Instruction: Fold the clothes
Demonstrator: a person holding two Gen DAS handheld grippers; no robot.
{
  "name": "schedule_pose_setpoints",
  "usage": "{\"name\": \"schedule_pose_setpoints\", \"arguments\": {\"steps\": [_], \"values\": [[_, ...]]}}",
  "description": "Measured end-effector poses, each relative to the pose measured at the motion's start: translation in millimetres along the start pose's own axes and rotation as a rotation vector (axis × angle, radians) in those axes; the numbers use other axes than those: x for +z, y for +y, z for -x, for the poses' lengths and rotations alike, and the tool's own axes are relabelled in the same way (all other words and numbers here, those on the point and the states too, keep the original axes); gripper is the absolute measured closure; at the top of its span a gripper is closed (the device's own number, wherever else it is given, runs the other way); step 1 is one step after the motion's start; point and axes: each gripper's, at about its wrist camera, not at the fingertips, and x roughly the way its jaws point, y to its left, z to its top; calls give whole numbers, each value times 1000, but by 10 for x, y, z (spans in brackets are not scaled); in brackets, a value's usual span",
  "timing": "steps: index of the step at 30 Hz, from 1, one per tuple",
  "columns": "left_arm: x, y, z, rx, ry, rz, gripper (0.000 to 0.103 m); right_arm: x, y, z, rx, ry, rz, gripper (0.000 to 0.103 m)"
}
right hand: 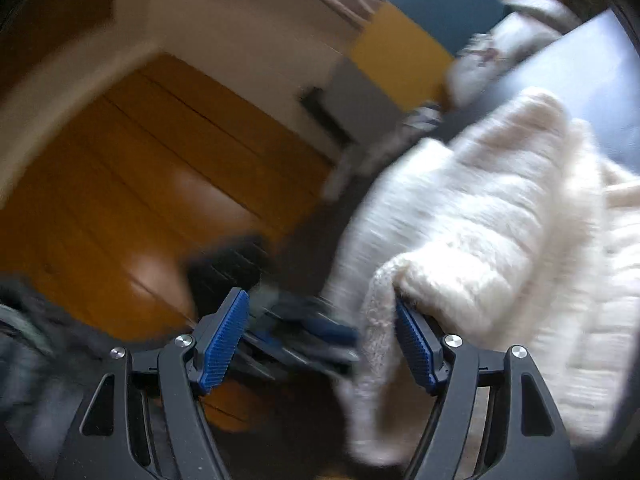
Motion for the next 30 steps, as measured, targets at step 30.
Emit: {"name": "schedule_pose_setpoints", "arguments": {"steps": [30], "values": [[58,-232,-114,16,-19,-12,81,-35,-231,135,-271,-221,-316,35]]}}
